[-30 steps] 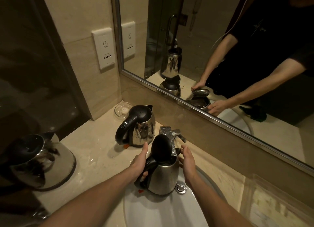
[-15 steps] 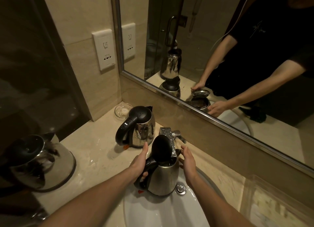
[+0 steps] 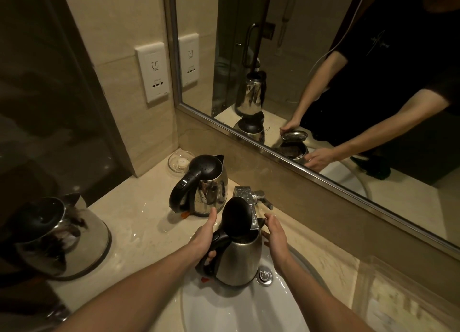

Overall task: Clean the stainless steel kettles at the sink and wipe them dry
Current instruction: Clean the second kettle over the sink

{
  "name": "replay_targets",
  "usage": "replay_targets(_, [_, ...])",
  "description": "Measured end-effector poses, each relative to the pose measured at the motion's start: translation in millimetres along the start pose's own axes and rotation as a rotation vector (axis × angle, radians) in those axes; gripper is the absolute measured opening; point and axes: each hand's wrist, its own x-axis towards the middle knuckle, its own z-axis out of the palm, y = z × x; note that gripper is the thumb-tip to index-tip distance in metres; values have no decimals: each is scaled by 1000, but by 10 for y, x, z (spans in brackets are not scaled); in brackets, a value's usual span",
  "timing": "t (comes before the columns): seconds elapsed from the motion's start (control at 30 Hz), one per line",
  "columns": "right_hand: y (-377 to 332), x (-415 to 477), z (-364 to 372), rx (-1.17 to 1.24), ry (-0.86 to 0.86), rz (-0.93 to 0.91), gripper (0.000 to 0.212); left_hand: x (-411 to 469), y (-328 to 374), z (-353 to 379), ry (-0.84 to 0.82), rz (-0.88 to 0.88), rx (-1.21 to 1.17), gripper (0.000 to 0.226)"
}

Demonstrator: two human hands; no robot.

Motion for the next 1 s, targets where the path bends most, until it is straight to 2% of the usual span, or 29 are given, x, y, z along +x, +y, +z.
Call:
replay_targets(0.13, [17,13,-10,1,1,22,43,-34,9,12,3,8,-2,92])
replay_targets(0.4, [33,19,-33,-24,15,26,46,-77,28,40,38,14,28,84])
replay_targets(0.57, [24,-6,-48,-25,13,27,46,-76,13,39,11,20,29,93])
replay_targets(0.87, [-8,-44,-105,-45,-13,29,48,-73,11,48,-10,39,4,90])
replay_targets(1.0, [-15,-54,-116,-50,-11,24,46,-83,17,48,-8,46,-26,63])
